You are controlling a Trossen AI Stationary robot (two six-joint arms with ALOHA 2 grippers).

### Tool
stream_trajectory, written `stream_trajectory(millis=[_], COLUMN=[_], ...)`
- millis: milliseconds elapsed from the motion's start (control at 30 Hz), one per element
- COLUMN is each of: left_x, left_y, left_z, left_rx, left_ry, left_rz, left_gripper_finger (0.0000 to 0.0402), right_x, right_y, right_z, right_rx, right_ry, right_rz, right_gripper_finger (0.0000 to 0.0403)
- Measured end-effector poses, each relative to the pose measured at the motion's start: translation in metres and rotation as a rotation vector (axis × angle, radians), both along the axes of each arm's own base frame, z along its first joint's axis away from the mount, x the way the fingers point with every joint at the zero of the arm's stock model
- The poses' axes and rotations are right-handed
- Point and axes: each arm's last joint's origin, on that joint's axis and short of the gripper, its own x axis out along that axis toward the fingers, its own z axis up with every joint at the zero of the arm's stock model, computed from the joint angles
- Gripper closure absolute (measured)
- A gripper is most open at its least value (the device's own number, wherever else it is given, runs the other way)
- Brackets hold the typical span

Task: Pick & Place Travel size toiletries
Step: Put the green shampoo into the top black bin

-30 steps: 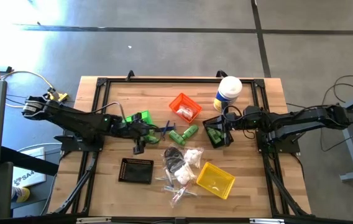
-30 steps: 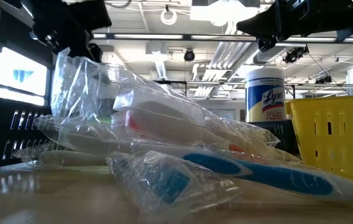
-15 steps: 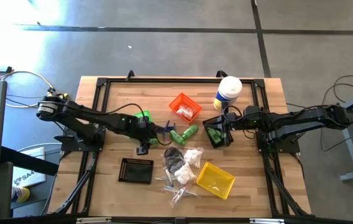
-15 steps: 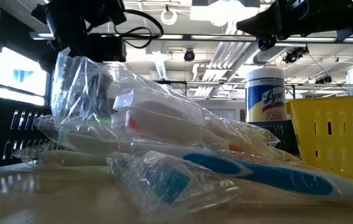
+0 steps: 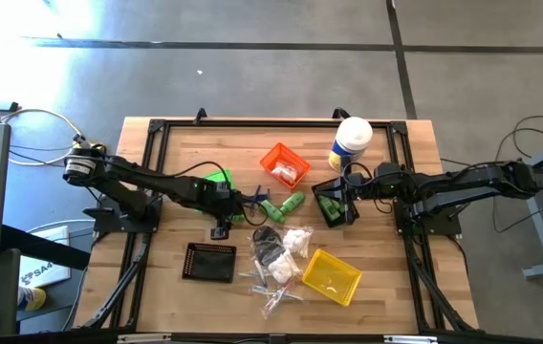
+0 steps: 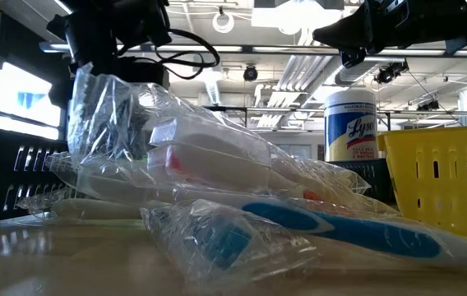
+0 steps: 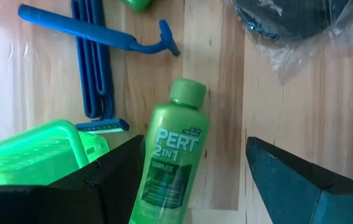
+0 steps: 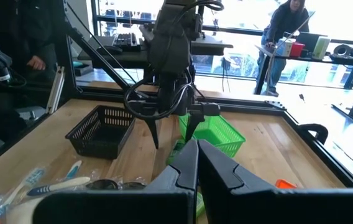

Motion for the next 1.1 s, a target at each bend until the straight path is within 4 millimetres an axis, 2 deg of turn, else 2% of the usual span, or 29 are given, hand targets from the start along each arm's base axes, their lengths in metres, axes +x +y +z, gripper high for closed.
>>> stream_trajectory(millis=[267, 600, 1100], left_x=[0.001, 0.009, 0.010], left_y=[-0.001, 0.000, -0.001], left_z=[-0.002, -0.031, -0.033], left_rx=[-0.019, 0.026, -0.012], left_ry=[0.006, 0.115, 0.120], left_rz=[-0.008, -0.013, 0.000], left_gripper_finger=[0.0129, 0.0129, 0.0129], right_x=[0.000, 0.000, 0.000], right_y=[0.000, 0.000, 0.000], right_z=[-0.001, -0.003, -0.003], right_rx=[0.000, 0.001, -0.027], right_ry=[0.007, 0.026, 0.028], right_rz=[0.000, 0.000, -0.007], right_gripper_finger=[0.0401, 0.0401, 0.0401])
